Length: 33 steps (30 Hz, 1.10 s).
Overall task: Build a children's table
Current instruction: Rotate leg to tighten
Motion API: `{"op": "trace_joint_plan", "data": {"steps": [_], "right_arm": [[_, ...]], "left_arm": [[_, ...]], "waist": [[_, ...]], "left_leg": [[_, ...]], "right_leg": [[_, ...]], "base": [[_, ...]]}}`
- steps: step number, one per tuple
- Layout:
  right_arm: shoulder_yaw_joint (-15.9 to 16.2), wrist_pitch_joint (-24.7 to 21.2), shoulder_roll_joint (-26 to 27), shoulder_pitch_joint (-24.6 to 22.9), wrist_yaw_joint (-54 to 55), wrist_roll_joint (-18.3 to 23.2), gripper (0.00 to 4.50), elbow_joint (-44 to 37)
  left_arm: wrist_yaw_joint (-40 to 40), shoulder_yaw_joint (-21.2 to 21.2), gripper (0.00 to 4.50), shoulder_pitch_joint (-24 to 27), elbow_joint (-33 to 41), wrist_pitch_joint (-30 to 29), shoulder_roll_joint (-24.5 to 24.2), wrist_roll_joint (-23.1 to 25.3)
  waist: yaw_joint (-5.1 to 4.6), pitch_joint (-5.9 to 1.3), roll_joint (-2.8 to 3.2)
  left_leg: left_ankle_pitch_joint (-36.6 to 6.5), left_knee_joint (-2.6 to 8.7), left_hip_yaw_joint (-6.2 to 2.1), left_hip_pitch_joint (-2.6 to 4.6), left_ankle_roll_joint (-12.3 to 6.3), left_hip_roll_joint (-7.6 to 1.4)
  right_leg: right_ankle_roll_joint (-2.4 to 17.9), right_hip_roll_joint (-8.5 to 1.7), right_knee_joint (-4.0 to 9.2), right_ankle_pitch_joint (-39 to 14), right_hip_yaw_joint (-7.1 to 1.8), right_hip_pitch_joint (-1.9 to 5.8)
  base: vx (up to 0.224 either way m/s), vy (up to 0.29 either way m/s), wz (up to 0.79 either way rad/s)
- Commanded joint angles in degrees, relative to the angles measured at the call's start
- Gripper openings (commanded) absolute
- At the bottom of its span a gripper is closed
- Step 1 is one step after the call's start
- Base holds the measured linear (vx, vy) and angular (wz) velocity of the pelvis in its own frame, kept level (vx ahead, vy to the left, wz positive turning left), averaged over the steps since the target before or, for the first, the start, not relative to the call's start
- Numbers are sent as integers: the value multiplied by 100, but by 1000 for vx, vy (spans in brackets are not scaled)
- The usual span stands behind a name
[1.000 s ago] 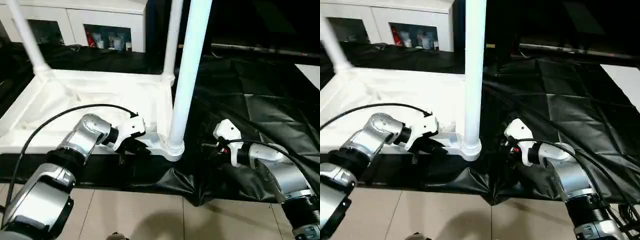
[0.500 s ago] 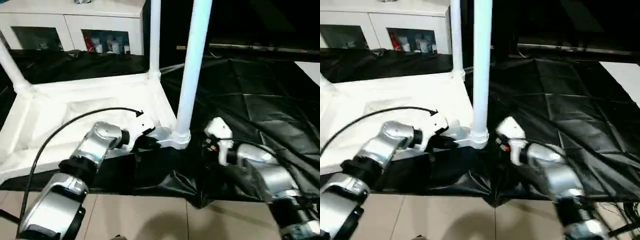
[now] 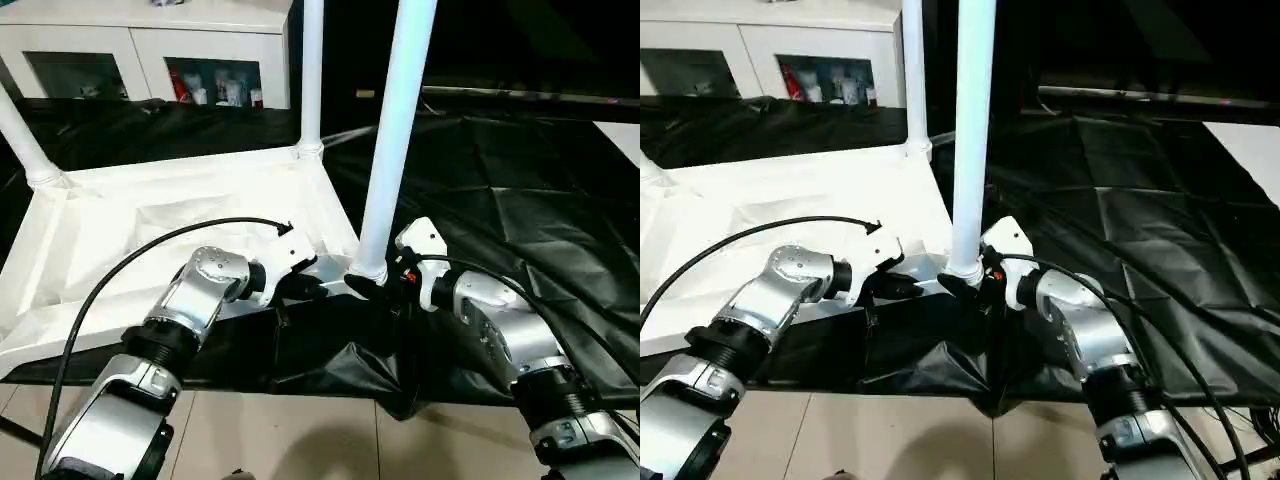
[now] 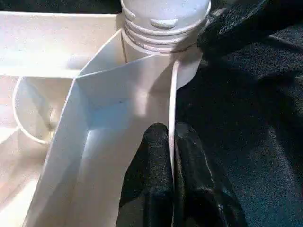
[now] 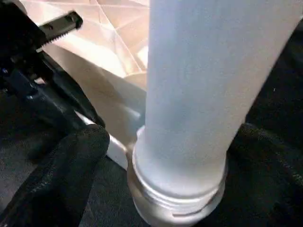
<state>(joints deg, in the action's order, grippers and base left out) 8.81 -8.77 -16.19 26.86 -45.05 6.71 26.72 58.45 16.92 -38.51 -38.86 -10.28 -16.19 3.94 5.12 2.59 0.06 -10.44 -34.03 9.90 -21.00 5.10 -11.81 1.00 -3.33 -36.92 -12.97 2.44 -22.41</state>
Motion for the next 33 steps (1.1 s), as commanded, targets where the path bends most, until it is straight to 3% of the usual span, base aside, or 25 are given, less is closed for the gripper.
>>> {"op": "trace_joint_plan", "data": {"steps": [1, 4, 6, 13, 18, 26, 27, 33], "right_arm": [[-71, 101, 23, 101, 17, -8, 417, 129], [-78, 204, 66, 148, 68, -41, 409, 304], [-95, 313, 92, 190, 122, -65, 379, 447], [-161, 505, 197, 262, 174, -19, 325, 675], [-157, 592, 223, 290, 161, -24, 277, 800], [-252, 666, 378, 288, 396, -19, 268, 985], [-427, 615, 666, 302, 1262, -103, 268, 1192], [-730, 585, 1445, 396, 3400, -351, 263, 1728]], "left_arm": [[-66, -3, 0, 254, -144, -55, 128, -151], [-62, -16, 0, 271, -121, -72, 129, -134], [-72, -30, 0, 279, -111, -79, 129, -113], [-42, -24, 0, 329, -50, -108, 111, -101], [-12, -21, 0, 337, -38, -123, 93, -88], [-115, -90, 0, 320, -64, -173, 102, -95], [-496, -155, 0, 191, -266, -227, 270, -37], [-1706, -529, 0, -423, -1179, -208, 901, -85]], "waist": [[18, -328, -133], [19, -319, -131], [13, -320, -131], [14, -330, -139], [10, -317, -145], [-11, -297, -147], [-33, -288, -137], [-79, -250, -126]], "left_leg": [[-614, 348, -9, 14, -387, -104], [-683, 359, -12, 21, -340, -107], [-700, 362, -14, 21, -321, -112], [-588, 353, -8, 10, -390, -106], [-685, 364, -7, 15, -375, -112], [-772, 386, -11, 17, -322, -115], [-815, 396, -8, 17, -278, -113], [-1209, 441, -14, 90, -5, -84]], "right_leg": [[1120, -434, 483, -345, -236, 294], [1054, -439, 507, -596, -240, 287], [1053, -442, 506, -640, -239, 279], [1108, -433, 475, -338, -243, 289], [1093, -443, 500, -540, -242, 278], [1035, -443, 523, -783, -246, 260], [1019, -444, 537, -893, -252, 236], [834, -437, 642, -1653, -271, 181]], "base": [[0, 0, 0], [0, 0, 0], [0, 0, 0], [0, 0, 0], [0, 0, 0], [0, 0, 0], [0, 0, 0], [0, 0, 0]]}}
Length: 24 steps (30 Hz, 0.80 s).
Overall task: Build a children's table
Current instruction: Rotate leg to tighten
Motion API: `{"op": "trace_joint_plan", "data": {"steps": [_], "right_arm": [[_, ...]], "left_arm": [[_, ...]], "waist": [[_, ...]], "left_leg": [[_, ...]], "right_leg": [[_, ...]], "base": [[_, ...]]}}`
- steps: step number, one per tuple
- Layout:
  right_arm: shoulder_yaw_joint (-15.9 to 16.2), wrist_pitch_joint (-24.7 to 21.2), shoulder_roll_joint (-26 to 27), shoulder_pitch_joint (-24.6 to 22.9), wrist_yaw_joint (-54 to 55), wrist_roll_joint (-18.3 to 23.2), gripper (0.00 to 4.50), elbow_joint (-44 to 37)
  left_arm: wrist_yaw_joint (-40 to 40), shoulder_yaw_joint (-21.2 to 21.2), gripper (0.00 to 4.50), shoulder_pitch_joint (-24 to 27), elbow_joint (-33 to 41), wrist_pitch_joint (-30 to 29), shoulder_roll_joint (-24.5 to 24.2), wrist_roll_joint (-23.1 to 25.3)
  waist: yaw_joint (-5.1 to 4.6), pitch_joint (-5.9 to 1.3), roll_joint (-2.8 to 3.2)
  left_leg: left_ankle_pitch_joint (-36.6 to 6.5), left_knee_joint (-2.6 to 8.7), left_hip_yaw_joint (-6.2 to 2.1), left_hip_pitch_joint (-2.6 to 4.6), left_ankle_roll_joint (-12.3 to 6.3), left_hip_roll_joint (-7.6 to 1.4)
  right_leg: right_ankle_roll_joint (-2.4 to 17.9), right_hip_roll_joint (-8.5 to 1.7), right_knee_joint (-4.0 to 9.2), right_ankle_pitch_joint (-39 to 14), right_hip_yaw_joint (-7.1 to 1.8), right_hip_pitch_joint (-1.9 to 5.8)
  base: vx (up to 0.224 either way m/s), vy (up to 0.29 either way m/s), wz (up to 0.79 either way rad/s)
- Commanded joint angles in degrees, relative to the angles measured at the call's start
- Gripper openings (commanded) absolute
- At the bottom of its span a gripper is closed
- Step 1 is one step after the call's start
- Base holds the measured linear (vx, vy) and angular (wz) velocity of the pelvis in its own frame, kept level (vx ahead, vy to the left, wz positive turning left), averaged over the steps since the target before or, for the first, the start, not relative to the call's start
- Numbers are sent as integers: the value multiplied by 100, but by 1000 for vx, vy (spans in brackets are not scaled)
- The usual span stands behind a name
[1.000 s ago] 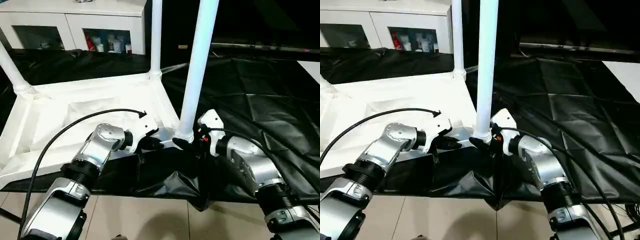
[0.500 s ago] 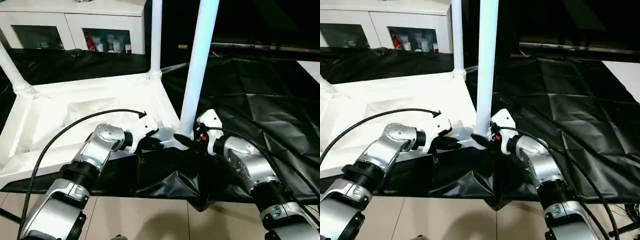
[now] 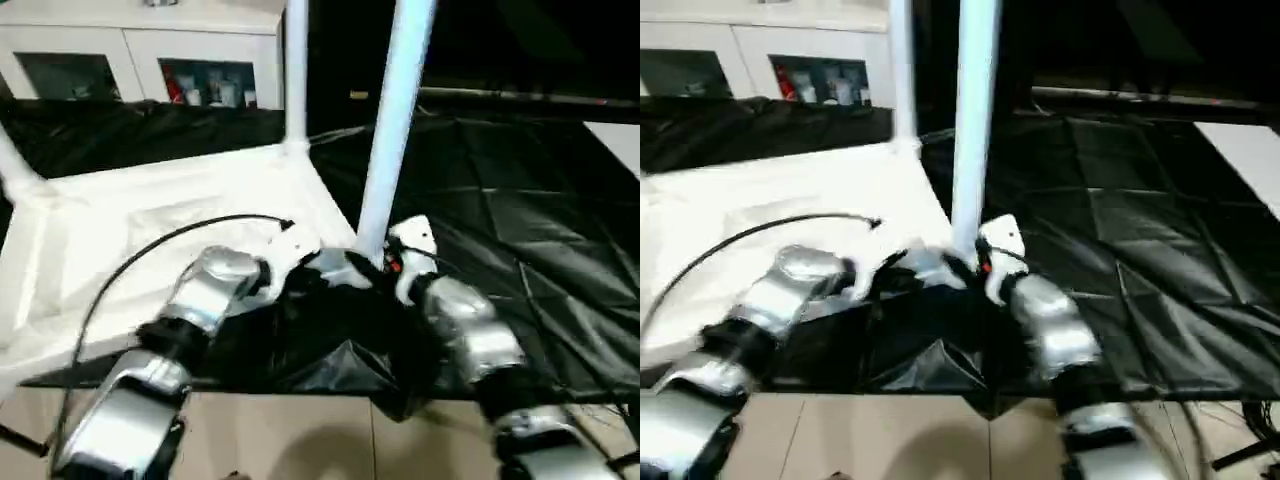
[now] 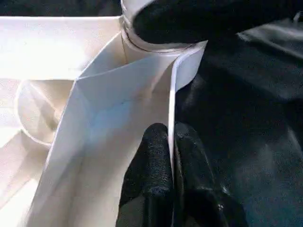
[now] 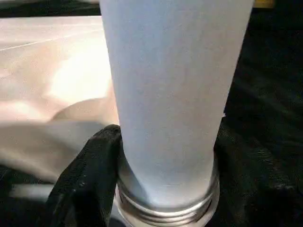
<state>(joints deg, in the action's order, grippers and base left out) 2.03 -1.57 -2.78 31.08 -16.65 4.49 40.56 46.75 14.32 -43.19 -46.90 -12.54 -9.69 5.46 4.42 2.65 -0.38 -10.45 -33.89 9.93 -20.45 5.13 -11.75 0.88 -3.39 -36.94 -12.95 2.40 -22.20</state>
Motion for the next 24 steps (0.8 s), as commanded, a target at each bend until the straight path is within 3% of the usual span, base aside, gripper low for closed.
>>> {"op": "trace_joint_plan", "data": {"steps": [1, 2, 5, 9, 10, 12, 13, 14, 19, 22, 24], "right_arm": [[-54, -111, 239, 44, 922, -206, 263, 446], [-57, -94, 334, 97, 1172, -262, 263, 518], [-44, -101, 667, 354, 1791, -356, 263, 827], [47, -8, 883, 560, 1862, -460, 263, 1053], [2, 10, 882, 572, 1791, -408, 263, 1031], [-166, 3, 867, 567, 1538, -182, 263, 935], [-209, 9, 878, 569, 1495, -121, 293, 929], [-296, 74, 866, 559, 1475, -31, 293, 867], [-176, 107, 374, 386, 1175, -152, 343, 330], [-209, 8, 132, 227, 834, -104, 372, -35], [-88, -297, -185, -35, -26, 78, 389, -595]], "left_arm": [[-787, -334, 0, -93, -574, 68, 353, -243], [-961, -379, 0, -188, -711, 107, 420, -244], [-1545, -487, 0, -466, -1086, 289, 579, -205], [-1719, -550, 0, -656, -1370, 447, 694, -150], [-1648, -499, 0, -664, -1368, 486, 691, -109], [-1485, -419, 0, -656, -1337, 561, 669, -52], [-1474, -421, 0, -666, -1367, 588, 669, -51], [-1425, -384, 0, -664, -1376, 671, 651, -20], [-846, -219, 0, -515, -1195, 951, 495, -12], [-588, -182, 0, -432, -1115, 1096, 406, 12], [-254, -154, 0, -302, -924, 1189, 279, -1]], "waist": [[-6, -259, -90], [-9, -257, -72], [30, -286, -61], [39, -295, -68], [49, -299, -21], [52, -304, -40], [53, -306, -41], [62, -304, -20], [56, -319, -42], [81, -331, -44], [85, -328, -54]], "left_leg": [[-1257, 429, -24, 51, 12, -87], [-1308, 447, -34, 56, 60, -90], [-1249, 450, -35, 70, 17, -98], [-1082, 452, -38, 16, -49, -85], [-1041, 456, -47, 17, -47, -87], [-1015, 455, -38, 21, -115, -98], [-1030, 454, -34, 25, -145, -98], [-1009, 465, -43, 21, -169, -102], [-864, 456, -43, 5, -188, -111], [-615, 426, -26, -1, -325, -110], [-507, 411, -21, -14, -508, -101]], "right_leg": [[825, -434, 650, -1732, -262, 166], [772, -436, 662, -1827, -268, 160], [805, -430, 626, -1392, -280, 164], [834, -434, 596, -969, -273, 223], [848, -437, 585, -893, -267, 230], [899, -436, 582, -638, -267, 244], [912, -438, 586, -611, -267, 249], [933, -445, 586, -593, -260, 256], [1015, -440, 564, -352, -253, 289], [1109, -439, 524, 129, -259, 304], [1185, -427, 505, 464, -246, 334]], "base": [[0, 0, 0], [0, 0, 0], [0, 0, 0], [0, 0, 0], [0, 0, 0], [0, 0, 0], [0, 0, 0], [0, 0, 0], [0, 0, 0], [0, 0, 0], [0, 0, 0]]}}
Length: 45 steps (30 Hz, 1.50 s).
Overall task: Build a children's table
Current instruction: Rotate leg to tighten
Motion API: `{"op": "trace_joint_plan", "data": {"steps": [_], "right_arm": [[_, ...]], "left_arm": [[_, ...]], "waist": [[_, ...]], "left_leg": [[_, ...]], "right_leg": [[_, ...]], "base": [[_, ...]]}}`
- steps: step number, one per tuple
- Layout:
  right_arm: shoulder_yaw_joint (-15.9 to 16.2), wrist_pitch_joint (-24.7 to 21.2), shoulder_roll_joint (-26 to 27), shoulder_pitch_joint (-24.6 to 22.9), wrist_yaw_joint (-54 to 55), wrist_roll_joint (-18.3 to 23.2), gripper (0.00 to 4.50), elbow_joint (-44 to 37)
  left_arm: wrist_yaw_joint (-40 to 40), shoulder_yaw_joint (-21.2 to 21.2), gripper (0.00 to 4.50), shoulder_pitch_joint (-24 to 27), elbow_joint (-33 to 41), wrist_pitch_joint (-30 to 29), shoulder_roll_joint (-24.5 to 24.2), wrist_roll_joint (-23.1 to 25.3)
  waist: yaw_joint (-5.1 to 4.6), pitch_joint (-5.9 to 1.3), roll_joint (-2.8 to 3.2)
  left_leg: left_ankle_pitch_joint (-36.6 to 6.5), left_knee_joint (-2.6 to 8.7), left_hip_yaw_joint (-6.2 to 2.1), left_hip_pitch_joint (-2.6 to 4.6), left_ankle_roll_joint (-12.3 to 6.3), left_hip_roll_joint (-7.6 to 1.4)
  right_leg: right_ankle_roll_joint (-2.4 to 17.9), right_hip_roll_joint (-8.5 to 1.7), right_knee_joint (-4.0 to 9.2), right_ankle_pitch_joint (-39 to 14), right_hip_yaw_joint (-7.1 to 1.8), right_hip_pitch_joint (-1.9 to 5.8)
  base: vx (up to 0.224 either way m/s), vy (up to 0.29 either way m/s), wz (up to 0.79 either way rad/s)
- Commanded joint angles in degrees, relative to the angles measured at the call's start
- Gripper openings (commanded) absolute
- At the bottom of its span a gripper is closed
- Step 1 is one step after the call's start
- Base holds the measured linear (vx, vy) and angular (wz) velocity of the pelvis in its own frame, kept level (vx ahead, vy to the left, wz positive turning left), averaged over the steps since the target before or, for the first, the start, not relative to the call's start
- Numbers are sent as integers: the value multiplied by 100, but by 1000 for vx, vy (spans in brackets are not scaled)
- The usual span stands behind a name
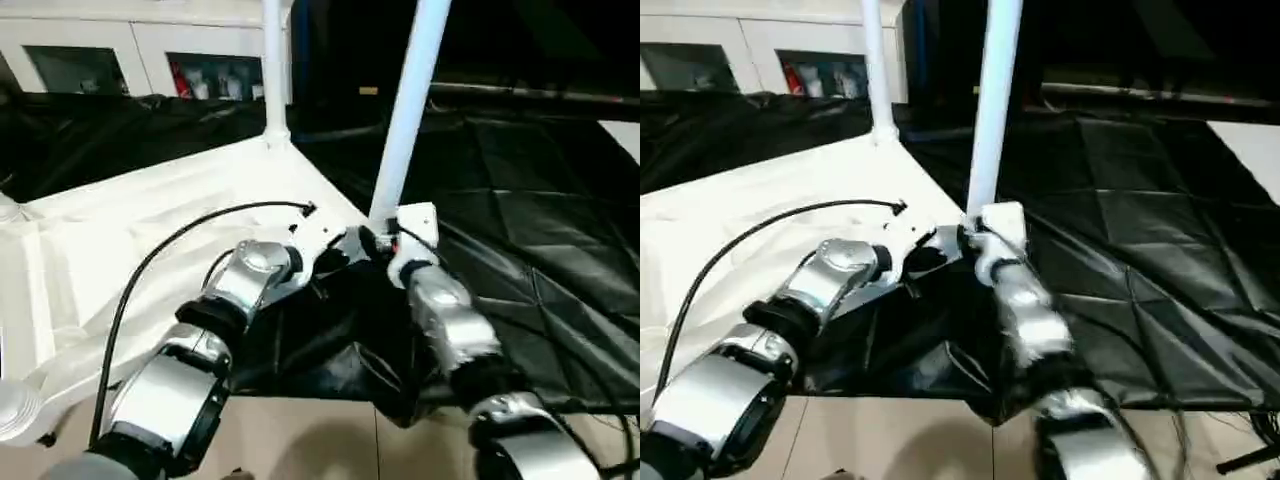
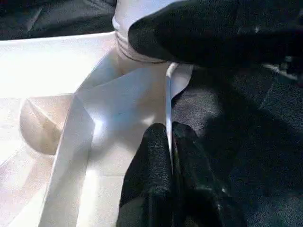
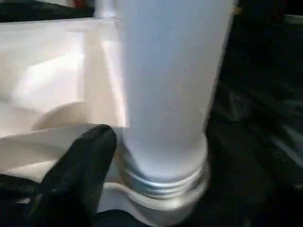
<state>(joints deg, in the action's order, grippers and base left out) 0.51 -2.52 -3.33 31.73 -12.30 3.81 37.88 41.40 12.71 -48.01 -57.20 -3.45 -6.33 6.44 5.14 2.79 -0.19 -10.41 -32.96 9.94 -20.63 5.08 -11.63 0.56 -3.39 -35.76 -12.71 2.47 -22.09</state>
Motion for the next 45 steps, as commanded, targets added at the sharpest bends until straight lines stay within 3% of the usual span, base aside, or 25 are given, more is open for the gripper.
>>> {"op": "trace_joint_plan", "data": {"steps": [1, 4, 8, 11, 15, 20, 27, 36, 45], "right_arm": [[132, -358, -297, -229, -901, 265, 389, -601], [417, -652, -1041, -617, -2263, 551, 389, -1354], [641, -673, -1640, -778, -3267, 686, 389, -1690], [656, -752, -1782, -767, -3562, 704, 389, -1757], [769, -960, -1975, -757, -3888, 761, 389, -1893], [942, -878, -1983, -711, -4061, 580, 389, -1752], [1025, -903, -1991, -708, -4145, 550, 389, -1696], [960, -868, -1965, -692, -4143, 534, 297, -1615], [963, -835, -1912, -716, -4144, 539, 267, -1522]], "left_arm": [[453, 20, 0, 240, 193, 336, -116, -120], [1191, 112, 0, 480, 561, 487, -315, -281], [2087, 320, 0, 755, 1049, 624, -573, -416], [2485, 392, 0, 912, 1392, 541, -723, -500], [2768, 399, 0, 1067, 1754, 433, -846, -566], [2820, 395, 0, 1104, 1814, 404, -901, -541], [2760, 370, 0, 1143, 1915, 297, -922, -517], [2743, 377, 0, 1129, 1898, 279, -946, -493], [2758, 402, 0, 1151, 1926, 227, -953, -488]], "waist": [[28, -347, -80], [66, -333, -89], [58, -308, -67], [44, -306, -56], [86, -328, -56], [105, -350, -97], [116, -353, -76], [110, -357, -97], [112, -360, -90]], "left_leg": [[-495, 317, -26, -4, -541, -125], [-619, 314, -28, 9, -652, -154], [-922, 343, -21, 13, -472, -157], [-1037, 355, -18, 48, -350, -181], [-778, 342, -17, 33, -380, -200], [-524, 308, -7, -1, -460, -166], [-554, 299, -4, 5, -457, -169], [-516, 287, 0, -2, -468, -158], [-540, 278, 0, 0, -461, -157]], "right_leg": [[1213, -449, 385, 483, -257, 338], [1222, -448, 400, 430, -257, 345], [1241, -452, 458, -279, -244, 292], [1250, -464, 484, -617, -256, 256], [1321, -451, 416, -165, -253, 271], [1337, -447, 367, 240, -236, 292], [1315, -443, 363, 182, -236, 280], [1317, -433, 353, 235, -234, 288], [1333, -432, 349, 199, -231, 288]], "base": [[0, 0, 0], [0, 0, 0], [0, 0, 0], [0, 0, 0], [0, 0, 0], [0, 0, 0], [0, 0, 0], [0, 0, 0], [0, 0, 0]]}}
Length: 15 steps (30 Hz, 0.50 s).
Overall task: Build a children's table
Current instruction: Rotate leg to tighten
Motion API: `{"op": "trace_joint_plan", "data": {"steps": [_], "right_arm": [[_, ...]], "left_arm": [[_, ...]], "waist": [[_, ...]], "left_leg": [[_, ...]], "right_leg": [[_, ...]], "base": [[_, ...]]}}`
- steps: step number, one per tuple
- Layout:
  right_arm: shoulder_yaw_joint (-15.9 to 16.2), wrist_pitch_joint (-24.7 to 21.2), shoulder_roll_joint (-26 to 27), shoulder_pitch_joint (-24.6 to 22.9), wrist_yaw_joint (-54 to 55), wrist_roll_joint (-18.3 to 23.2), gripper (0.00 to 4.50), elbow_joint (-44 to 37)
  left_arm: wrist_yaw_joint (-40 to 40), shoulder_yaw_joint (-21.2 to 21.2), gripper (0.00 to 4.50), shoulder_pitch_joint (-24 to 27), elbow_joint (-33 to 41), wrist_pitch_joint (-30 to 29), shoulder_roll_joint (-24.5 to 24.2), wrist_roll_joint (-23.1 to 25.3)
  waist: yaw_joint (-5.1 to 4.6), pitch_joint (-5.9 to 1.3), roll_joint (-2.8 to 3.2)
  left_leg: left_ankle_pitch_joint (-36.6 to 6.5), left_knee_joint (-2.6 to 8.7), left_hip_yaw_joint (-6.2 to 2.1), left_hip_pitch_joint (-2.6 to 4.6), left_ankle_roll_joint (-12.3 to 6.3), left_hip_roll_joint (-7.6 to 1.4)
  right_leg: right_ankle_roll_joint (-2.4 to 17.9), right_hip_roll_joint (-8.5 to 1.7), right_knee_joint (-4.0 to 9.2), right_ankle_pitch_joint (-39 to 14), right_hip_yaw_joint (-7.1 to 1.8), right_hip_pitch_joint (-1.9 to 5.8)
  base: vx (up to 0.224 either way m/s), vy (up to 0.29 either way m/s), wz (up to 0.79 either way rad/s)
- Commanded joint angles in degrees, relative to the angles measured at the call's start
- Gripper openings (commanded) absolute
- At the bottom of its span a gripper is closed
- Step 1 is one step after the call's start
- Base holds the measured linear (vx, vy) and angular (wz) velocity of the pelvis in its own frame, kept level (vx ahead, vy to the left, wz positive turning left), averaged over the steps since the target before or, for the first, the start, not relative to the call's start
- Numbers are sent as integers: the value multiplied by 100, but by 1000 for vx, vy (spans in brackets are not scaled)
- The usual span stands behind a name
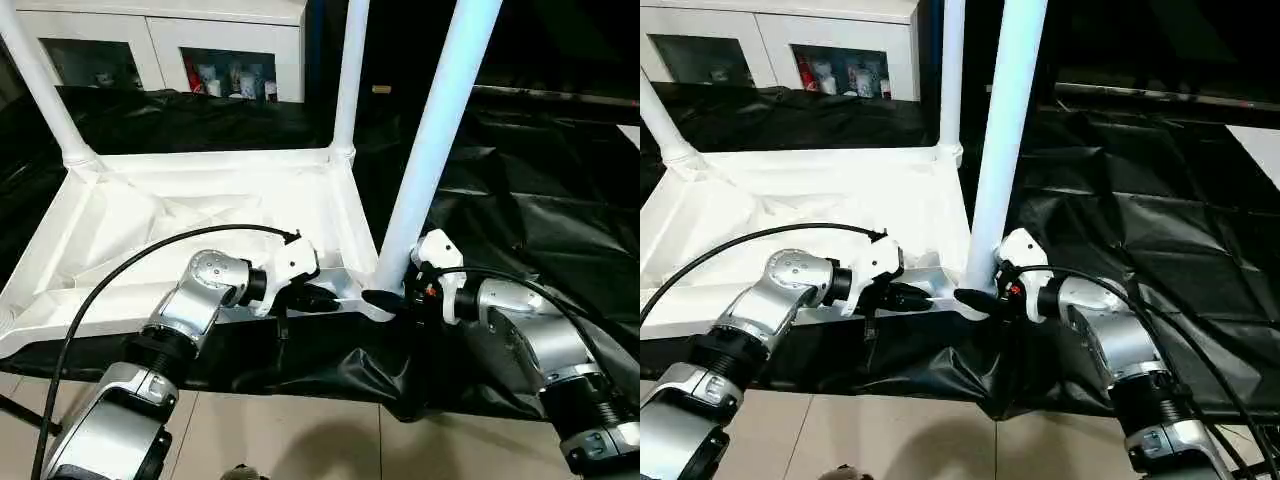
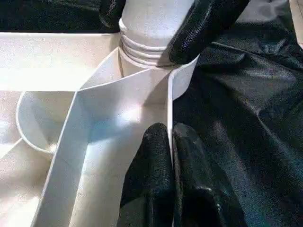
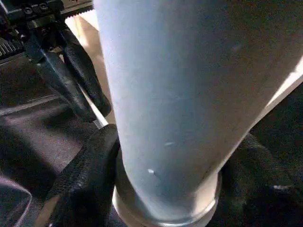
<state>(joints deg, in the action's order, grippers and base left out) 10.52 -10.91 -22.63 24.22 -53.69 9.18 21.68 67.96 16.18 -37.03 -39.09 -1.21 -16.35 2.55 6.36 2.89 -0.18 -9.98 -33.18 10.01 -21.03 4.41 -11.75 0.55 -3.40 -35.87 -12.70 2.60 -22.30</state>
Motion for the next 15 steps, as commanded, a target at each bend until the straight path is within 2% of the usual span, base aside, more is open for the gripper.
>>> {"op": "trace_joint_plan", "data": {"steps": [1, 5, 8, 9, 10, 11, 12, 13, 14, 15], "right_arm": [[-39, 8, 21, 33, 0, 0, 267, 102], [-78, 13, 83, 18, 90, 5, 266, 142], [-192, 33, 217, 27, 340, 26, 266, 256], [-477, 64, 613, 104, 1189, 19, 266, 639], [-528, 73, 693, 120, 1367, 11, 266, 716], [-563, 79, 748, 130, 1487, 5, 266, 768], [-746, 50, 1030, 176, 2085, 24, 265, 968], [-779, 39, 1076, 183, 2178, 34, 265, 997], [-913, 34, 1323, 223, 2628, 74, 264, 1137], [-997, 66, 1566, 273, 3087, 57, 264, 1285]], "left_arm": [[106, 57, 0, 55, 115, 0, 46, -99], [110, 58, 0, 54, 103, -10, 26, -90], [-52, 8, 0, 13, 20, -56, 60, -68], [-600, -149, 0, -196, -375, -118, 247, -18], [-713, -186, 0, -245, -467, -131, 291, -15], [-790, -210, 0, -279, -529, -139, 321, -12], [-1107, -284, 0, -435, -818, -41, 451, 14], [-1165, -295, 0, -460, -864, -21, 472, 21], [-1401, -322, 0, -596, -1094, 20, 584, 54], [-1730, -352, 0, -750, -1333, 46, 711, 102]], "waist": [[-9, -372, -90], [-8, -377, -88], [-17, -367, -85], [-45, -358, -92], [-48, -350, -80], [-62, -340, -89], [-95, -342, -101], [-132, -328, -91], [-137, -334, -85], [-156, -328, -75]], "left_leg": [[-575, 299, -9, 42, -394, -146], [-542, 294, -8, 42, -404, -145], [-621, 302, -11, 41, -364, -146], [-711, 304, -1, 41, -326, -143], [-776, 317, -5, 67, -271, -143], [-824, 326, -16, 60, -202, -136], [-924, 340, -24, 69, -82, -139], [-1008, 353, -28, 74, -48, -141], [-1018, 357, -39, 74, -20, -147], [-1067, 355, -22, 90, 13, -122]], "right_leg": [[1333, -434, 358, 207, -244, 310], [1356, -432, 347, 284, -244, 307], [1360, -437, 359, 144, -243, 299], [1356, -439, 372, 3, -247, 273], [1345, -446, 402, -156, -247, 252], [1321, -452, 408, -318, -243, 258], [1257, -451, 433, -606, -242, 272], [1233, -448, 449, -713, -250, 253], [1225, -459, 444, -735, -249, 259], [1191, -444, 470, -829, -260, 230]], "base": [[0, 0, 0], [0, 0, 0], [0, 0, 0], [0, 0, 0], [0, 0, 0], [0, 0, 0], [0, 0, 0], [0, 0, 0], [0, 0, 0], [0, 0, 0]]}}
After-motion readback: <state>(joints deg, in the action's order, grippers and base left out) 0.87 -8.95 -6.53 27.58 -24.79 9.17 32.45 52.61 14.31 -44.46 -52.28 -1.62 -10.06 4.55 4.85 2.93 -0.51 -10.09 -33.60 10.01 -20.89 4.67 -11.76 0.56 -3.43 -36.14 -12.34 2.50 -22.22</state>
